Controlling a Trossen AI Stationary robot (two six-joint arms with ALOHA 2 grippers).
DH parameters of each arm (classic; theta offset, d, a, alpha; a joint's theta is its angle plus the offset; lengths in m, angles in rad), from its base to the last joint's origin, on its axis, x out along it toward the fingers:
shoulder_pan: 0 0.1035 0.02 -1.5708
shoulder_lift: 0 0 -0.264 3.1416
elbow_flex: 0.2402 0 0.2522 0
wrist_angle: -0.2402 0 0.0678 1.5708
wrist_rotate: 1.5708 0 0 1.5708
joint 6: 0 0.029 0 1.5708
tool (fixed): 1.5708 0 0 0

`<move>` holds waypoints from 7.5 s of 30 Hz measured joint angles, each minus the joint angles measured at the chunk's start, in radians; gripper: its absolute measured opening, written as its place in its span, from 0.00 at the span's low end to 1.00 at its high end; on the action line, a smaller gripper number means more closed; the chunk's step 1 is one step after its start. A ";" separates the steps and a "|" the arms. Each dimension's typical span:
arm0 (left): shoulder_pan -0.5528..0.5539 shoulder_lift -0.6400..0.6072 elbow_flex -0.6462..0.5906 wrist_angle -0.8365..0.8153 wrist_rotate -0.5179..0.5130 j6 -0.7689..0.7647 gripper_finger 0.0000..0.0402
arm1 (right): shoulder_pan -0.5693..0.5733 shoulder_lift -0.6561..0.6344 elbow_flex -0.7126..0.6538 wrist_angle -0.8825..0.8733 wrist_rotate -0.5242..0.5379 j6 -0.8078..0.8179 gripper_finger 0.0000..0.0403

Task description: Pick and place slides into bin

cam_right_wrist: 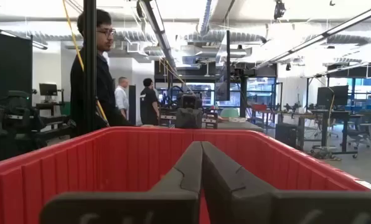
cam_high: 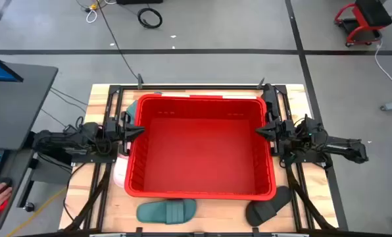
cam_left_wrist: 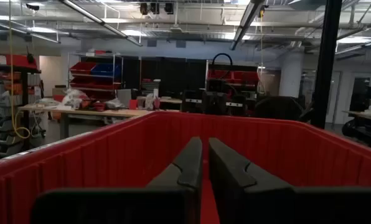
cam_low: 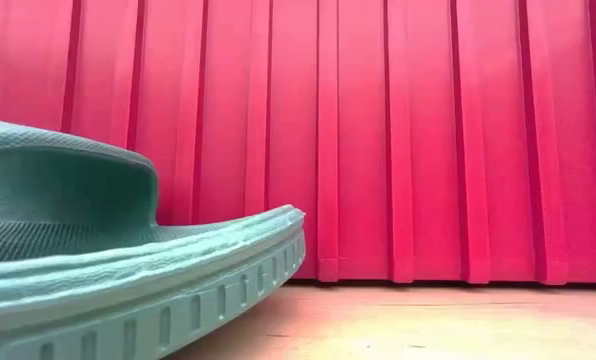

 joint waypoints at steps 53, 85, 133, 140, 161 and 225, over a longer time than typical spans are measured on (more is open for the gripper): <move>0.000 0.000 0.000 0.000 0.000 0.000 0.09 | 0.000 0.000 0.000 0.000 0.000 0.000 0.03; 0.000 0.000 0.000 0.000 0.000 0.000 0.08 | 0.000 0.000 0.000 0.000 0.000 0.000 0.03; 0.000 0.000 0.000 0.000 0.000 0.000 0.10 | -0.340 1.033 1.313 -1.116 0.701 0.096 0.26; 0.000 0.000 0.000 0.000 0.000 0.000 0.09 | -0.571 1.338 1.573 -1.308 0.485 0.069 0.45; 0.000 0.000 0.000 0.000 0.000 0.000 0.09 | -0.943 1.787 1.888 -1.791 0.463 0.071 0.86; 0.000 0.000 0.000 0.000 0.000 0.000 0.10 | -0.955 2.099 1.835 -1.861 0.432 -0.424 0.77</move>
